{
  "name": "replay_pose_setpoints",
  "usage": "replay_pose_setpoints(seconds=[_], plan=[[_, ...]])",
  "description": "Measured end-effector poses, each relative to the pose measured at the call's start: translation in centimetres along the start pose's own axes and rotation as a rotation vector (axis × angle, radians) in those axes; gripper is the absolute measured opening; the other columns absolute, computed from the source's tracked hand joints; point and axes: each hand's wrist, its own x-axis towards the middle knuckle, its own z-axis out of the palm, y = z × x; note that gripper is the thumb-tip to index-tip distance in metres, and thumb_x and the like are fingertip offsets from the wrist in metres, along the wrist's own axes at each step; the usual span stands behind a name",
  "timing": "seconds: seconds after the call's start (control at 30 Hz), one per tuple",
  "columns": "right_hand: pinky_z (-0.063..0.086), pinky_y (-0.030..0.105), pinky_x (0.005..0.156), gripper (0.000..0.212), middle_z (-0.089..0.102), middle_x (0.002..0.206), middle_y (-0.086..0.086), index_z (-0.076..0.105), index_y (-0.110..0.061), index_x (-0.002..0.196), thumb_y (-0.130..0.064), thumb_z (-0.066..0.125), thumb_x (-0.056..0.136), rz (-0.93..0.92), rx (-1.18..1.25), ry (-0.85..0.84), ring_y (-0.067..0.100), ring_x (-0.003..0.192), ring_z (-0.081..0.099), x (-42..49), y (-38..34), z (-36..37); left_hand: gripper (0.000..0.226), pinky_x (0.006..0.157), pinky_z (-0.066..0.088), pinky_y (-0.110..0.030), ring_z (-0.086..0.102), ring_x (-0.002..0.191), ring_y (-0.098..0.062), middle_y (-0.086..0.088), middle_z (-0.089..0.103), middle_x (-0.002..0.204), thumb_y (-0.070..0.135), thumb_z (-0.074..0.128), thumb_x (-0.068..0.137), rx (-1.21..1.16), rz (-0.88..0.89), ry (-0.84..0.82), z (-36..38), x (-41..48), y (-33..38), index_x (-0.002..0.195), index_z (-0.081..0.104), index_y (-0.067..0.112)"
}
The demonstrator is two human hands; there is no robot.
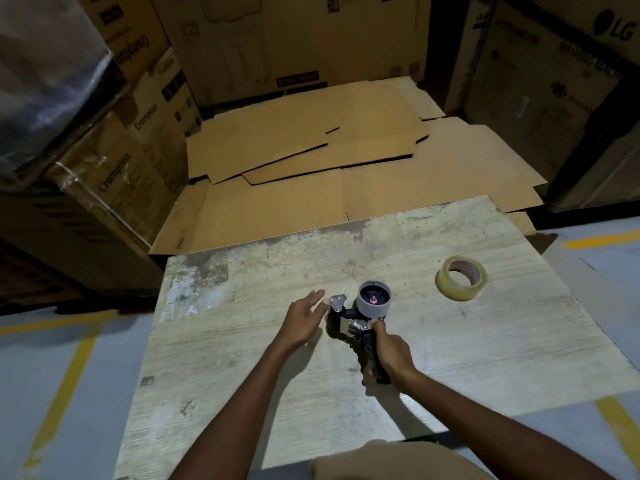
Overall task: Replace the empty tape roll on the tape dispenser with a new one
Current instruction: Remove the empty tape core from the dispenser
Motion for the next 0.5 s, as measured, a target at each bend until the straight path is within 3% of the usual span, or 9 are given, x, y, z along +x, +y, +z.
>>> replay_pose_setpoints(seconds=[0.17, 0.27, 0.43, 0.5], plan=[[0.039, 0.035, 0.061, 0.073, 0.066, 0.068, 0.015, 0.052, -0.012, 0.057, -0.059, 0.028, 0.107, -0.027, -0.095, 0.074, 0.028, 0.066, 0.060, 0.3, 1.2, 2.4, 0.051, 0.115, 0.025, -0.026, 0.024, 0.153, -0.015, -0.007, 0.041, 0.158, 0.033, 0.057, 0.105, 0.133, 0.027, -0.046, 0.2, -0.4, -2.2, 0.150, 0.050, 0.010], [0.041, 0.035, 0.061, 0.075, 0.074, 0.080, 0.022, 0.058, -0.009, 0.066, -0.064, 0.026, 0.105, 0.009, -0.082, 0.017, 0.027, 0.067, 0.063, 0.5, 1.1, 3.3, 0.053, 0.118, 0.024, -0.027, 0.022, 0.153, -0.013, -0.006, 0.042, 0.158, 0.036, 0.057, 0.104, 0.169, 0.038, -0.057, 0.3, -0.6, -2.8, 0.150, 0.050, 0.010], [0.053, 0.037, 0.069, 0.083, 0.079, 0.079, 0.012, 0.077, -0.005, 0.077, -0.074, 0.037, 0.098, 0.071, 0.051, -0.105, 0.031, 0.078, 0.075, 1.1, 1.6, 3.8, 0.054, 0.119, 0.024, -0.029, 0.022, 0.153, -0.015, -0.008, 0.042, 0.158, 0.038, 0.056, 0.105, 0.143, 0.022, -0.057, 0.3, -1.0, -3.4, 0.150, 0.050, 0.009], [0.050, 0.035, 0.070, 0.083, 0.079, 0.083, 0.012, 0.074, -0.006, 0.077, -0.077, 0.035, 0.097, 0.039, -0.037, -0.140, 0.027, 0.078, 0.072, 1.3, 1.7, 3.5, 0.052, 0.118, 0.023, -0.028, 0.021, 0.154, -0.017, -0.009, 0.041, 0.158, 0.035, 0.055, 0.105, 0.135, 0.031, -0.063, 0.5, -1.2, -3.7, 0.150, 0.049, 0.009]])
